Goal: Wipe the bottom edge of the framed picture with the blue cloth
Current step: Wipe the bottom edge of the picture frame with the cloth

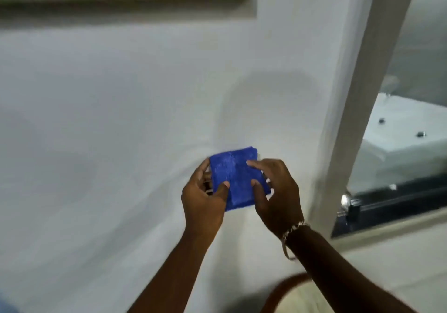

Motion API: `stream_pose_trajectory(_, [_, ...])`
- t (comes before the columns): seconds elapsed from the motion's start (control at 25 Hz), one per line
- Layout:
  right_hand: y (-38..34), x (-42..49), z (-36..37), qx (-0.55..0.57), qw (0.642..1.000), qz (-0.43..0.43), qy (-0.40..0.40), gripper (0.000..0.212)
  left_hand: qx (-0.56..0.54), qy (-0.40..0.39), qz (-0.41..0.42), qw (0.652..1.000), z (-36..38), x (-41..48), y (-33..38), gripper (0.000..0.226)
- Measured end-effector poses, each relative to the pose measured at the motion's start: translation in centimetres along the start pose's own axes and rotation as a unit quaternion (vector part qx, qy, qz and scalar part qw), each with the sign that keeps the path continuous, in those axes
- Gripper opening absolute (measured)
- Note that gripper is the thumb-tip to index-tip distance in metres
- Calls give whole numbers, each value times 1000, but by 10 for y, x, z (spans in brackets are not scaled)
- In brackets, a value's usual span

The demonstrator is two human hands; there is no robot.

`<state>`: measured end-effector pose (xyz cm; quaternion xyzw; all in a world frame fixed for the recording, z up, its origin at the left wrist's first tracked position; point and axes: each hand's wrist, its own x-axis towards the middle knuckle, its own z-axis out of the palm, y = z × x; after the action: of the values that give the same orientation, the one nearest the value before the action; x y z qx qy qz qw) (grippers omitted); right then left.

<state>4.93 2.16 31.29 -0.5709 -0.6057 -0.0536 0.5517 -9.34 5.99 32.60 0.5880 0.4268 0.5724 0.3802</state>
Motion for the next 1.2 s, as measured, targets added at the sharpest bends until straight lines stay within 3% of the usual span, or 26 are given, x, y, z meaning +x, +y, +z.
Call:
stream_pose_trajectory(0.28, [-115, 121, -29, 44, 978, -150, 138, 38, -39, 38, 211, 976, -45, 65, 154, 67])
stream_pose_trajectory(0.48, [-159, 177, -30, -12, 961, -184, 205, 35, -22, 55, 298, 953, -56, 104, 214, 74])
stream_pose_trajectory(0.6, [-171, 198, -18, -142, 932, -220, 249, 32, -7, 60, 309, 949, -55, 119, 229, 66])
stream_pose_trajectory(0.72, [-175, 208, 3, -139, 921, -275, 237, 38, 50, 71, 364, 927, -63, 131, 235, 47])
stream_pose_trajectory(0.8, [-181, 211, 16, -96, 932, -251, 241, 41, 155, 81, 454, 874, -79, 142, 243, 36])
stream_pose_trajectory(0.96, [-191, 217, 41, -96, 941, -202, 255, 63, 341, 142, 605, 706, -120, 187, 275, 42])
stream_pose_trajectory(1.2, [-155, 227, 42, -149, 914, -247, 285, 57, 590, 130, 583, 543, -168, 246, 321, 67])
